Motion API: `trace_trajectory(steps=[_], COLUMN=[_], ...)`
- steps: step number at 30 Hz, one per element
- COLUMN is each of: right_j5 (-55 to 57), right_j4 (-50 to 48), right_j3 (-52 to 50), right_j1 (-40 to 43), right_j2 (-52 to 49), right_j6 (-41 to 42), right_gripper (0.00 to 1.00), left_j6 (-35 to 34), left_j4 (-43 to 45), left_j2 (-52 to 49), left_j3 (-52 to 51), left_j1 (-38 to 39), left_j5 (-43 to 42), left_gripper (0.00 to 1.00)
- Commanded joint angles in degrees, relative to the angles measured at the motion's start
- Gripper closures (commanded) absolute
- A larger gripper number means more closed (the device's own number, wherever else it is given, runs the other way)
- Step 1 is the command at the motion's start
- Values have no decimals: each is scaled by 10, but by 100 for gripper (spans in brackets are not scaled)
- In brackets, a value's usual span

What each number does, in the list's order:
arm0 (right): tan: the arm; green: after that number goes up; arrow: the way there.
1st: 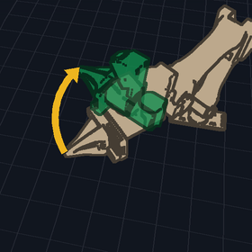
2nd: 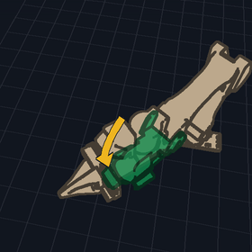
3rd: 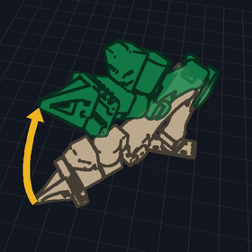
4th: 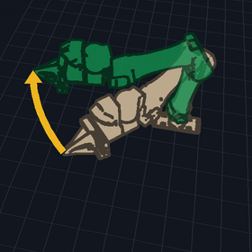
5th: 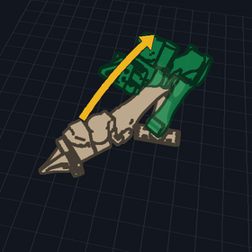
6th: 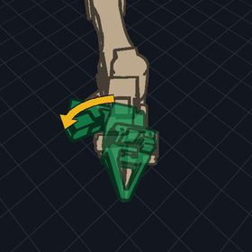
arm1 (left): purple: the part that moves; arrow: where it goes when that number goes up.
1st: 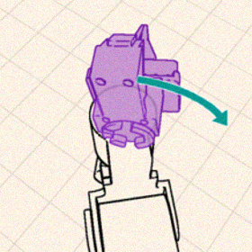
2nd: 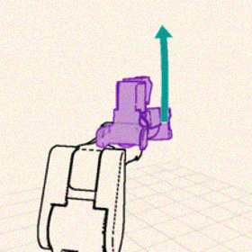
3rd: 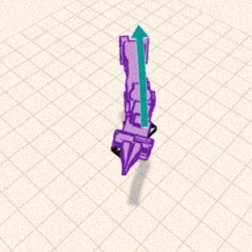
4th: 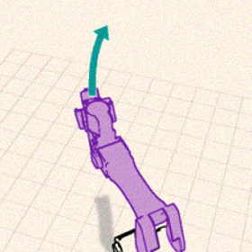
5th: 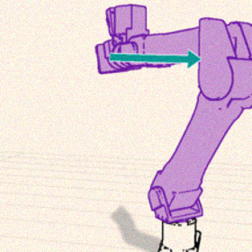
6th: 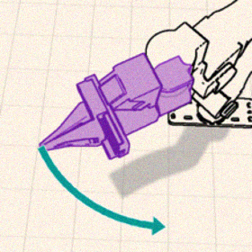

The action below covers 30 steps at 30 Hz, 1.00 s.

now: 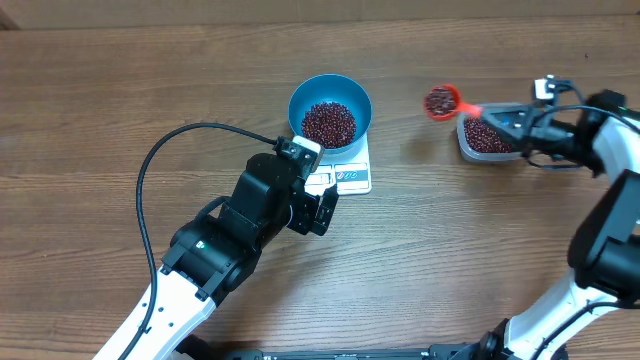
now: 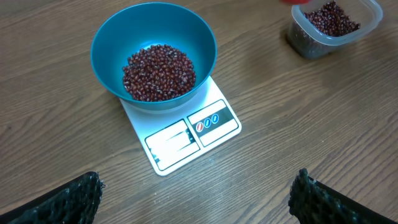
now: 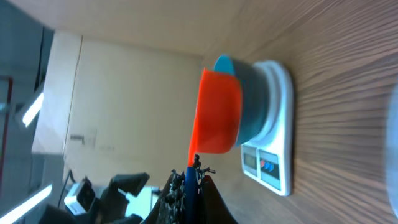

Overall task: Scoop item into bowl and weigh 150g on scale
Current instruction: 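Carry the filled scoop left over the teal bowl with the right gripper, then tilt the red scoop to pour beans into the teal bowl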

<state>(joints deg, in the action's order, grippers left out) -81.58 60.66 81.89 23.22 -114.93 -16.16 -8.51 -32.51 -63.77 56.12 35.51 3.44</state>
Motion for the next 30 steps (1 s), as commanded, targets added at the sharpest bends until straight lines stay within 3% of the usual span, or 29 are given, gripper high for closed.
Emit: trace_trajectory(steps=[1,17,30], right_j5=[-26,-59,13], right_j4=[-2,-77,-259], right_j3=[-4,29,38], right_j1=[-38,-171,-217], right_j2=[-2,-2,-2], right_j6=[-6,30,137], right_gripper=[97,96,96], left_j6=[12,12,12], left_j4=[2,3,3], left_j2=[1,1,1], left_j3=[-5,-5,-5], left_j1=[-2,-2,-2], left_j5=[-5,-8,-16], left_gripper=[1,1,1])
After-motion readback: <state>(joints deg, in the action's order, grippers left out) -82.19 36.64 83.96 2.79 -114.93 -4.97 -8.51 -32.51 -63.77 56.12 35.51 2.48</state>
